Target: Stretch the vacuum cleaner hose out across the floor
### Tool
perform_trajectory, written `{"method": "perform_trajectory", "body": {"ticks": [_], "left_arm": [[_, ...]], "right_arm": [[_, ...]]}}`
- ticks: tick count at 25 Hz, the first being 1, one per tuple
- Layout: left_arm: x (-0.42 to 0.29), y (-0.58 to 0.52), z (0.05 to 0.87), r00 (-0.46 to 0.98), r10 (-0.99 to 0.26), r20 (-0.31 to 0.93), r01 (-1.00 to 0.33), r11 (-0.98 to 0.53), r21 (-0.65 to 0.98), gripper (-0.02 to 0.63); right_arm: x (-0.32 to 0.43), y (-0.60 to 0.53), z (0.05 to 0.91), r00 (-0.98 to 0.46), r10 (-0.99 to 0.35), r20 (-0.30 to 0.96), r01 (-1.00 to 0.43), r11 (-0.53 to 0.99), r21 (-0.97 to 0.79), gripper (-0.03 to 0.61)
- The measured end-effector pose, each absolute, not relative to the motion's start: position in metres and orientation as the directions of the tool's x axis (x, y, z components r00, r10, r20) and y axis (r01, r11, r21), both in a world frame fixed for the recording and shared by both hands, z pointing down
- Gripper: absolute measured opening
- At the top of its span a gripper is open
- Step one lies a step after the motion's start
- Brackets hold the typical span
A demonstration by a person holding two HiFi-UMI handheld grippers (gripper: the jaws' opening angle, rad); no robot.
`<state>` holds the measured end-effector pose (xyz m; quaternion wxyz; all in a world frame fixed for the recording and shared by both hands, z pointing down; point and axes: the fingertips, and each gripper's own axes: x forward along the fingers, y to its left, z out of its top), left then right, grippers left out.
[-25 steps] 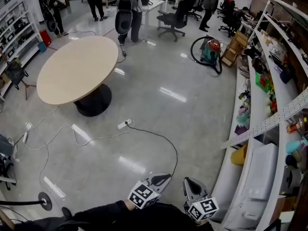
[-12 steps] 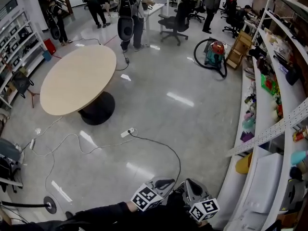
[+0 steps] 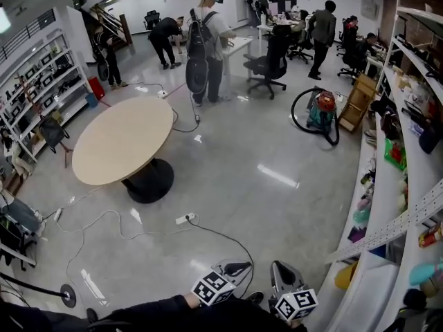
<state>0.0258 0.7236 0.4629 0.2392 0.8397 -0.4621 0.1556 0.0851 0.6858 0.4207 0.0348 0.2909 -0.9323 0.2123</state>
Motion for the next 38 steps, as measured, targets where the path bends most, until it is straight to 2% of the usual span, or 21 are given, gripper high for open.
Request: {"method": "perform_trajectory", "body": {"ticks": [12, 19, 25, 30, 34, 38], "left_arm": [[0.070, 0.610, 0.482, 0.546, -0.655, 0.521, -0.834, -0.484, 0.265, 0.025], [0.065, 0.487, 0.496, 0.619, -0.604, 0.502, -0.782, -0.533, 0.323, 0.025], [0.037, 0.380, 0.489, 0.708, -0.514, 0.484, -0.693, -0.636, 0.340, 0.025], [-0.008, 0.294, 0.507, 0.716, -0.500, 0.487, -0.693, -0.594, 0.410, 0.025], [-0.017, 0.249, 0.520, 0.720, -0.478, 0.503, -0.691, -0.565, 0.451, 0.025], [-0.010, 0.200, 0.532, 0.678, -0.512, 0.527, -0.733, -0.526, 0.432, 0.025]], "right_arm": [[0.136, 0.575, 0.443, -0.798, -0.567, 0.201, -0.596, 0.696, -0.400, 0.003], [0.143, 0.465, 0.458, -0.710, -0.656, 0.257, -0.701, 0.621, -0.350, 0.005], [0.101, 0.362, 0.454, -0.636, -0.696, 0.333, -0.771, 0.553, -0.316, 0.005], [0.055, 0.286, 0.463, -0.648, -0.666, 0.369, -0.762, 0.569, -0.310, 0.005], [0.053, 0.233, 0.468, -0.638, -0.663, 0.390, -0.770, 0.555, -0.316, 0.004], [0.055, 0.169, 0.467, -0.694, -0.621, 0.364, -0.719, 0.613, -0.326, 0.005]]}}
